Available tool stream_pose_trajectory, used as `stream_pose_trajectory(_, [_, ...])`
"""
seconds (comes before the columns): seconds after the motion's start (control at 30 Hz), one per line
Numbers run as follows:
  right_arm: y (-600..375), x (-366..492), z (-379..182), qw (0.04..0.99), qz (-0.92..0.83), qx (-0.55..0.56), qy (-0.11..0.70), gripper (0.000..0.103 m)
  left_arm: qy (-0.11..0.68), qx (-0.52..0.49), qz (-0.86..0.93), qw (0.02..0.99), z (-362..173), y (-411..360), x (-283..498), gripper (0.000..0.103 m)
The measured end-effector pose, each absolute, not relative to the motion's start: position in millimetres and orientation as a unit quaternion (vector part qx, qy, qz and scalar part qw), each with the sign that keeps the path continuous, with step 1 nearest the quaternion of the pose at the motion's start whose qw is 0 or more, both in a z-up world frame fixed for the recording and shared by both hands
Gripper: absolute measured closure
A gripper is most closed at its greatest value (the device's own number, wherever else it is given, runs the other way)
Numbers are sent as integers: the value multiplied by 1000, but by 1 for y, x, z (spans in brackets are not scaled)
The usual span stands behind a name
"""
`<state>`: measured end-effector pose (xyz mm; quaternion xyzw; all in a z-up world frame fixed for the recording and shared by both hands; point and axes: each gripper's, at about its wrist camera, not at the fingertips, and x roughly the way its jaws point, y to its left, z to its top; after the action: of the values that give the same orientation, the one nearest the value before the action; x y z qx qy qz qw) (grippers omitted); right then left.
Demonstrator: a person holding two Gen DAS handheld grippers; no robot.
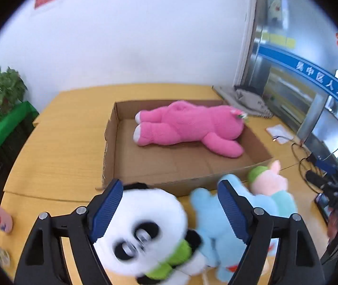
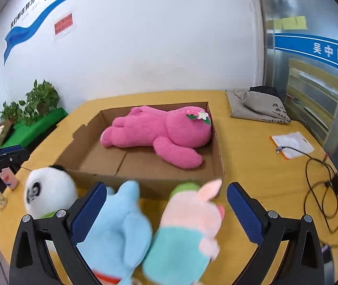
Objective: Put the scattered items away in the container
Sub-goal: 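Move both grippers back to the light-blue plush on the table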
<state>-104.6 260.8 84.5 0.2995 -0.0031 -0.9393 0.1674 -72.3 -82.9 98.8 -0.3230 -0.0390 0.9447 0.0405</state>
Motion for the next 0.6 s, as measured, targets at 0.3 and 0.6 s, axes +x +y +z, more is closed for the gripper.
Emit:
stream_pose_trajectory(0.3, [274,-23,83,130,-955,266,20,0,-60,-271,958,65,73,-18,-4,20])
stream_pose_trajectory(0.6, [265,6,48,155,-947,278,49,0,-54,-266,961,50,37,-11,32,20])
